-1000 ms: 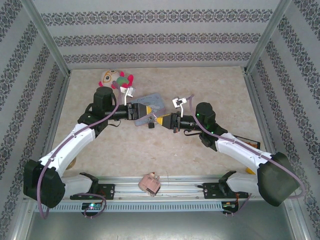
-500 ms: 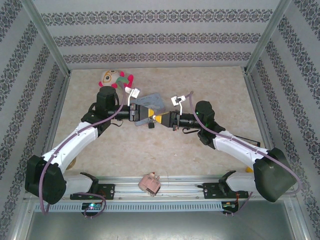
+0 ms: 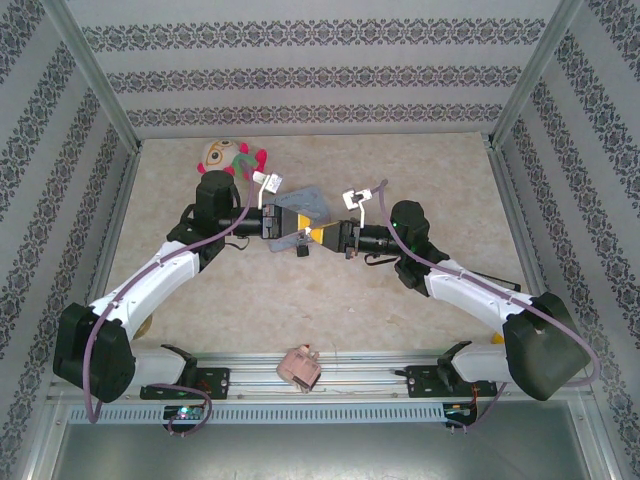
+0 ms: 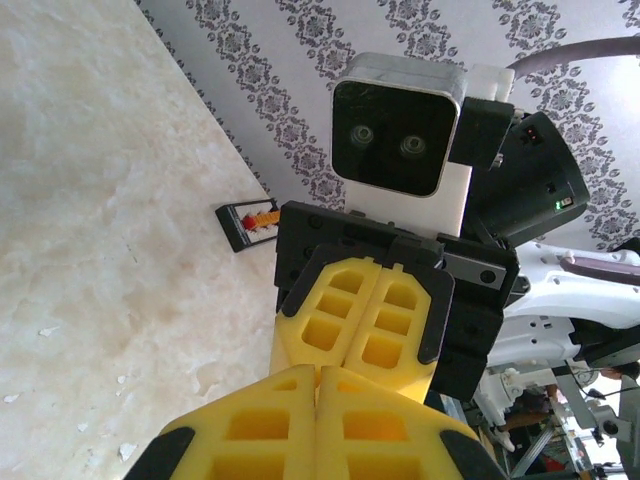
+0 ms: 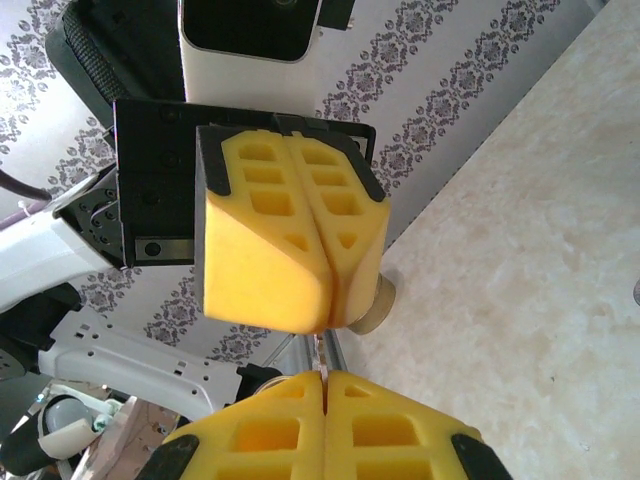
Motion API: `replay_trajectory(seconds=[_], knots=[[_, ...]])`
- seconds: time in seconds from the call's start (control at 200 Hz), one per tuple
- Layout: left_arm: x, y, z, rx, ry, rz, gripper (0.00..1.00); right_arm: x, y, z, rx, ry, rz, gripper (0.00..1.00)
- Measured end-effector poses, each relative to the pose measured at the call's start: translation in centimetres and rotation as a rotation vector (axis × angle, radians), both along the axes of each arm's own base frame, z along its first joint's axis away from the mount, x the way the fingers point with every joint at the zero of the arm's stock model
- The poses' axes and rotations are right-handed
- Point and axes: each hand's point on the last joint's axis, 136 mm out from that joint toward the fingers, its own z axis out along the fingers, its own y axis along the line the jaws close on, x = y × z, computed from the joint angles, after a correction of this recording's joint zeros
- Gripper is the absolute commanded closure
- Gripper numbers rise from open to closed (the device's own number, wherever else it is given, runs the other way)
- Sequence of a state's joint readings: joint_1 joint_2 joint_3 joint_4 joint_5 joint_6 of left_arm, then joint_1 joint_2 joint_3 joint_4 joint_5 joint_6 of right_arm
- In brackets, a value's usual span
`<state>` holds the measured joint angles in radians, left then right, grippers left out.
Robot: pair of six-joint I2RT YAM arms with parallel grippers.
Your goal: Unlock the padlock with the key
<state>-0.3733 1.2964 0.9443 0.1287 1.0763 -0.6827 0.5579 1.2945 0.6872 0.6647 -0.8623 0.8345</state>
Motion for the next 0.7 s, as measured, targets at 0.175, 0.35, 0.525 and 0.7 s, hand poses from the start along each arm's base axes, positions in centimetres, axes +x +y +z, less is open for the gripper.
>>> replay_trajectory(seconds=[0.175, 0.35, 0.525, 0.7], knots=[[0.3, 0.0, 0.2, -0.004, -0.011, 0.014, 1.00, 0.5, -0.3, 0.1, 0.008, 0.007, -0.033, 0.59], [0.5, 0.3, -1.0, -0.003, -0.010, 0.049, 1.00, 1.1, -1.1, -0.2, 0.041, 0.045, -0.113, 0.53], [1.0, 0.4, -1.1, -0.021, -0.017, 0.079, 1.00, 1.9, -1.6, 0.0, 0.093, 0.085, -0.190, 0.50], [1.4, 0.3, 0.1, -0.052, -0.049, 0.093, 1.00, 2.0, -1.3, 0.2, 0.114, 0.077, -0.231, 0.53]])
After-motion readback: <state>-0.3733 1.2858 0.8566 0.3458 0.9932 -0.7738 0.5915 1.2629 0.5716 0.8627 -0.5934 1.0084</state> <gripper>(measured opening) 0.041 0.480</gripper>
